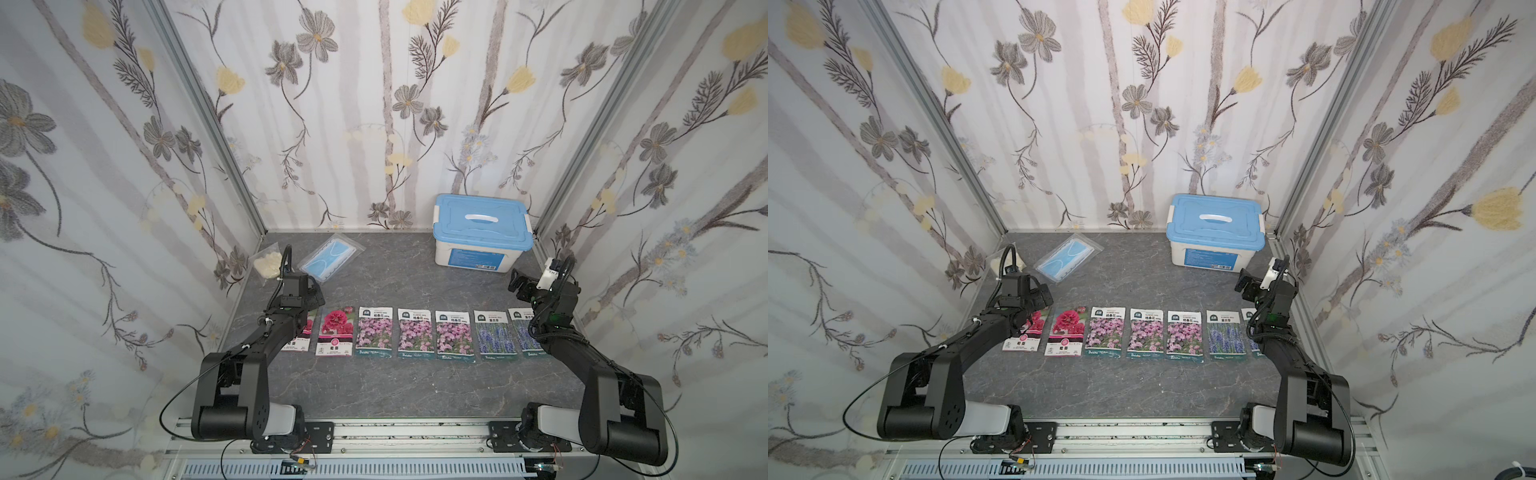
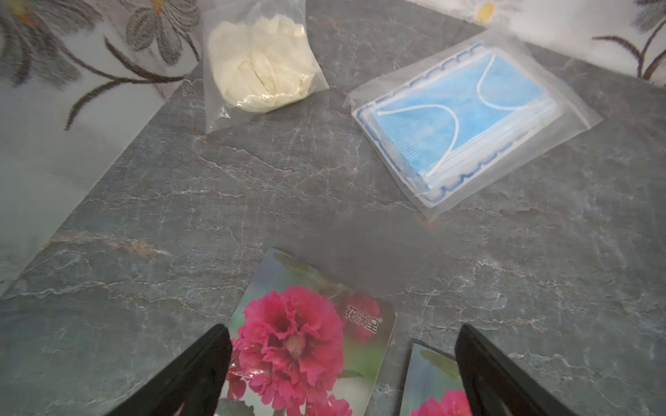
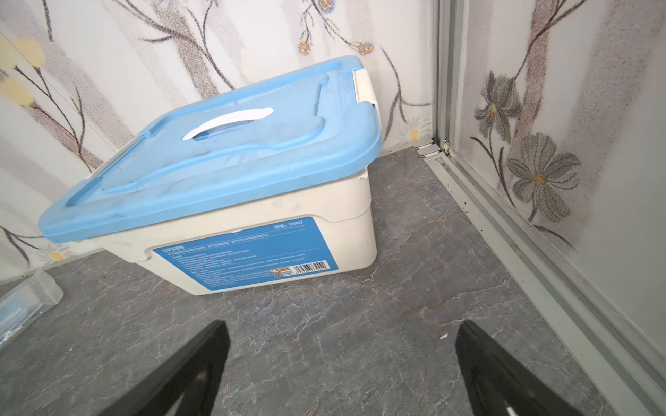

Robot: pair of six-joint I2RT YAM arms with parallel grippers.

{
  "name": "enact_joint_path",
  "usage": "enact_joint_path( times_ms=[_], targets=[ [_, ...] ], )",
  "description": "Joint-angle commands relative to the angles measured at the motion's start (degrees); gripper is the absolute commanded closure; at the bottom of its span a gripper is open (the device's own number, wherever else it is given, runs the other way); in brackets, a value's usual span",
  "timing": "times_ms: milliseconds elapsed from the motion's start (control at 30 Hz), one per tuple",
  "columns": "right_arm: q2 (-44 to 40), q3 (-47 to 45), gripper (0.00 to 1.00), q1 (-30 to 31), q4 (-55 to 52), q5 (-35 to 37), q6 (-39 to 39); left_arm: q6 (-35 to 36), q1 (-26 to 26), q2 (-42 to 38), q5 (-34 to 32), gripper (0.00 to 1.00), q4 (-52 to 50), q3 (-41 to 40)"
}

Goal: Arrange the seed packets in a row
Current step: Reset both arms

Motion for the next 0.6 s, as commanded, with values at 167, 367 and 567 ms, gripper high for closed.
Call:
enact_joint_path(
  times_ms=[167,367,567],
  targets=[
    [2.4,-3.3,0.00,0.0,9.8,2.2,-1.8,8.0,1.7,3.6,4.1,0.00,16.3,-4.4],
    [0.8,-6.6,0.00,-0.4,15.0,2.4,-2.0,11.9,2.1,4.8,5.6,0.00,26.4,-6.9],
    [-2.1,-12.7,0.00,-0.2,23.2,1.4,-2.7,10.7,2.1,5.4,3.1,0.00,43.9,-16.1]
  ],
)
